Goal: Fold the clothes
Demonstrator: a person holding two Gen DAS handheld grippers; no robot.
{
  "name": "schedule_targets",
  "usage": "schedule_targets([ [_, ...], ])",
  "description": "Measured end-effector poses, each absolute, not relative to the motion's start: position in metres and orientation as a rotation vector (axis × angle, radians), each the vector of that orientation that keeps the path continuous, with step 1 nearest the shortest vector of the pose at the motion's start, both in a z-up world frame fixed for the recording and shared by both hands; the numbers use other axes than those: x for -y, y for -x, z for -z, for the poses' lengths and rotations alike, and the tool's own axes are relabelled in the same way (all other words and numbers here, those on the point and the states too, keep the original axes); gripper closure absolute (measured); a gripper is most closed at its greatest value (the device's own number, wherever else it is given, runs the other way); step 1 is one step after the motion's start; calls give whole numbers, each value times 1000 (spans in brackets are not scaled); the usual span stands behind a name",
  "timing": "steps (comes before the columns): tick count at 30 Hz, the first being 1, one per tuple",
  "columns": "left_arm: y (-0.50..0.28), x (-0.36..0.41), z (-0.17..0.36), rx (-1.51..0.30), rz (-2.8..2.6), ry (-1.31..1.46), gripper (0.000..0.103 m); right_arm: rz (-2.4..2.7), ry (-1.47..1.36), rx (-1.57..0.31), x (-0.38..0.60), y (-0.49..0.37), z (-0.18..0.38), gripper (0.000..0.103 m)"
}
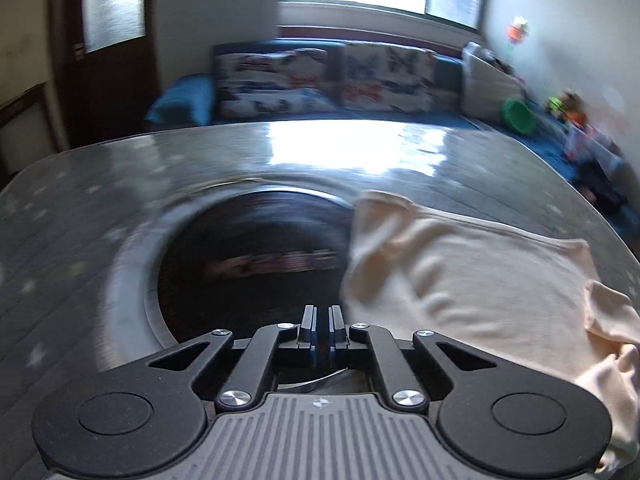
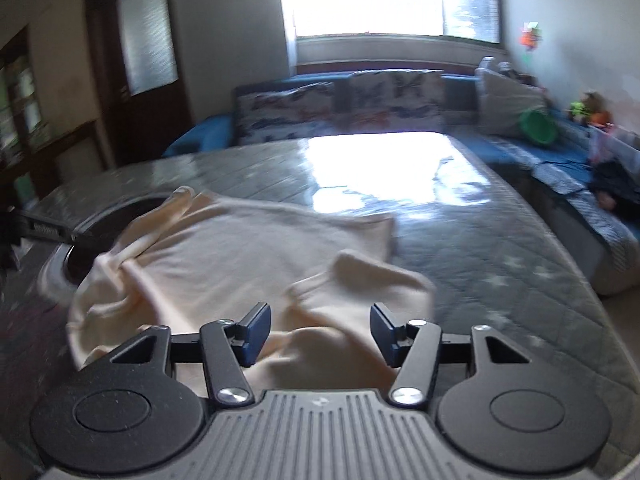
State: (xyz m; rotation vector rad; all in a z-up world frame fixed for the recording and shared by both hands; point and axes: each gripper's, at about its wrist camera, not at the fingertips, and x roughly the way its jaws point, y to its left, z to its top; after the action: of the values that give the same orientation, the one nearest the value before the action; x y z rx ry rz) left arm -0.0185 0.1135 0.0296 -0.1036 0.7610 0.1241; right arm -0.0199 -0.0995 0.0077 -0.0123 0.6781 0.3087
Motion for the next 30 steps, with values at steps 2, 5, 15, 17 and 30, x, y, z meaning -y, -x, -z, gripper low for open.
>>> schedule_targets([
  [2, 31, -128, -29, -766, -157, 126, 97, -327, 34, -703, 89, 16, 0, 45],
  [5, 45, -141, -27, -788, -166, 162, 97, -335, 36, -725, 83, 14, 6, 42],
  [15, 4, -103, -27, -771, -47, 155, 49, -282, 1, -771, 91, 1, 19, 39],
  [17, -13, -94, -23, -777, -37, 146, 47, -266, -4, -772, 96, -2, 20, 39],
  [30, -55, -29, 0, -770, 275, 98, 71, -241, 92, -739, 86, -1, 29, 22],
])
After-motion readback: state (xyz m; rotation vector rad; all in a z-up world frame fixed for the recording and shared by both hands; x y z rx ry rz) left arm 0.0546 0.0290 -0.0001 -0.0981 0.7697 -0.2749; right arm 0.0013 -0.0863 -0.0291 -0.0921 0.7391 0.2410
